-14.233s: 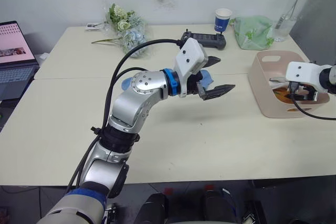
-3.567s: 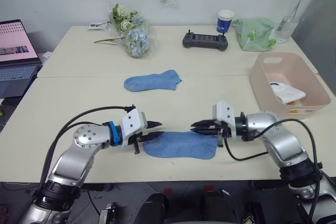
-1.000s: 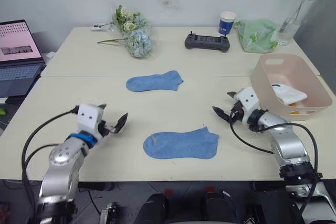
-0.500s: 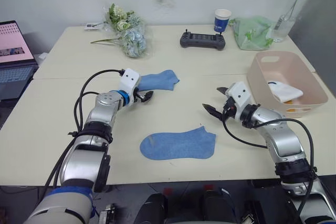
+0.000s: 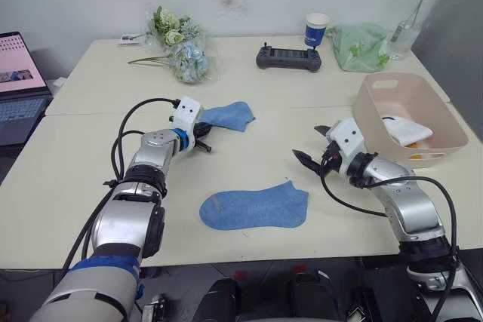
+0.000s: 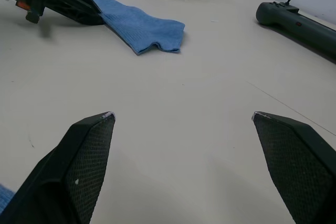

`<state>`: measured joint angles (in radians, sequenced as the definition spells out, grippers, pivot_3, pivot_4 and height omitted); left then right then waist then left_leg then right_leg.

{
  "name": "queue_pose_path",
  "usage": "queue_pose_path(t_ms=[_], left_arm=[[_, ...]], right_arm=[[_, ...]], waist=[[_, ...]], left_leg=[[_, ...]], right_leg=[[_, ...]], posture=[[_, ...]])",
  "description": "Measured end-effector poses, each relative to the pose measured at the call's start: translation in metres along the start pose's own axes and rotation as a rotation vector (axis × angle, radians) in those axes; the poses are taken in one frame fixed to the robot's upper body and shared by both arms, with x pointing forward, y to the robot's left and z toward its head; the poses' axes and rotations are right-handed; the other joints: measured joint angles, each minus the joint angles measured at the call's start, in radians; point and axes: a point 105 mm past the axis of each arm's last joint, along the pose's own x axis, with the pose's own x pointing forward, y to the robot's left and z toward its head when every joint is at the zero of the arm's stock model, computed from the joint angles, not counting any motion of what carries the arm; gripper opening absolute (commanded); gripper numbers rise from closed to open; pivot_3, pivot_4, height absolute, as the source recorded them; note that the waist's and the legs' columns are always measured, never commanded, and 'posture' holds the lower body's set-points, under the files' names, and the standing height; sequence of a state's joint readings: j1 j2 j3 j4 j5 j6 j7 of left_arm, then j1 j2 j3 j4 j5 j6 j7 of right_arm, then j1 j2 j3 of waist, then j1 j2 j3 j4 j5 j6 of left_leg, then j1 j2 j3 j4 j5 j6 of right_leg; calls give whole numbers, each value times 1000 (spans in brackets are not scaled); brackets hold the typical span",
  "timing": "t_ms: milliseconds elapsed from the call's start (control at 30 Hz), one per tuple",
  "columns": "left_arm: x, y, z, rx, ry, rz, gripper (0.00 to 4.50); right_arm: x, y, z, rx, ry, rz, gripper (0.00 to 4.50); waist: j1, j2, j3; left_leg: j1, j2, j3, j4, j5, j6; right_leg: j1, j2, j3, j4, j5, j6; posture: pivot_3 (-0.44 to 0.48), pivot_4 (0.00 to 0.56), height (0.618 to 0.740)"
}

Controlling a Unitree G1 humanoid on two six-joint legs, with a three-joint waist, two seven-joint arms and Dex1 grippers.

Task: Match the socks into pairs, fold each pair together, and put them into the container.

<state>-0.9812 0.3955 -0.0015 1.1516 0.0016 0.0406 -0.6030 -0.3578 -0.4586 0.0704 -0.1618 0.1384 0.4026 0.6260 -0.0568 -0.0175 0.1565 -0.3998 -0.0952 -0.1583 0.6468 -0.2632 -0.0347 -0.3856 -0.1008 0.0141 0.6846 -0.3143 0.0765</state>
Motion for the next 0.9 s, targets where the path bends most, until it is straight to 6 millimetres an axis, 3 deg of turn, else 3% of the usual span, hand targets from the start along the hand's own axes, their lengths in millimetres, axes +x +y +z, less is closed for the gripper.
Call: queue_pose_path(t_ms=[67, 167, 400, 533, 633, 767, 900], left_arm=[[-1, -1, 0, 20, -5, -10, 32], [-11, -24, -7, 184, -38, -122, 32], [-52, -106, -20, 176, -14, -367, 32], [-65, -133, -21, 139, 25, -407, 32], [-67, -140, -21, 127, 31, -390, 640], [-69, -143, -23, 107, 28, -381, 1963], [-80, -125, -26, 95, 27, -348, 3112]], right_arm=[[0, 1, 0, -2, 1, 6, 4500], [-1, 3, -2, -5, 6, 20, 4500], [-8, 9, -9, -39, 37, 101, 4500], [-10, 13, -8, -75, 32, 150, 4500], [-10, 17, -6, -93, 20, 183, 4500], [-5, 25, -3, -113, 12, 237, 4500], [1, 36, 3, -149, -1, 301, 4500]], waist=[[0, 0, 0], [-1, 1, 0], [8, 1, -1], [13, 1, -1], [19, 1, -1], [20, 1, -1], [16, 1, -1]], left_leg=[[0, 0, 0, 0, 0, 0], [0, 1, 0, -1, 0, 0], [0, 0, 0, 0, 0, 0], [1, 0, 0, 0, 0, 0], [1, 0, 1, 0, 0, 0], [1, 1, 1, 0, 0, 0], [1, 1, 0, -1, 0, 0]], right_leg=[[0, 0, 0, 0, 0, 0], [-1, 0, 1, -1, 0, 0], [1, 0, 2, -2, 0, 0], [3, 0, 1, -2, 0, 0], [3, 0, 1, -2, 0, 0], [3, 0, 1, -2, 0, 0], [2, 0, 1, -2, 0, 0]], posture=[[0, 150, 740], [0, 150, 740], [0, 150, 740], [0, 150, 740], [0, 150, 740], [0, 150, 740], [0, 150, 740]])
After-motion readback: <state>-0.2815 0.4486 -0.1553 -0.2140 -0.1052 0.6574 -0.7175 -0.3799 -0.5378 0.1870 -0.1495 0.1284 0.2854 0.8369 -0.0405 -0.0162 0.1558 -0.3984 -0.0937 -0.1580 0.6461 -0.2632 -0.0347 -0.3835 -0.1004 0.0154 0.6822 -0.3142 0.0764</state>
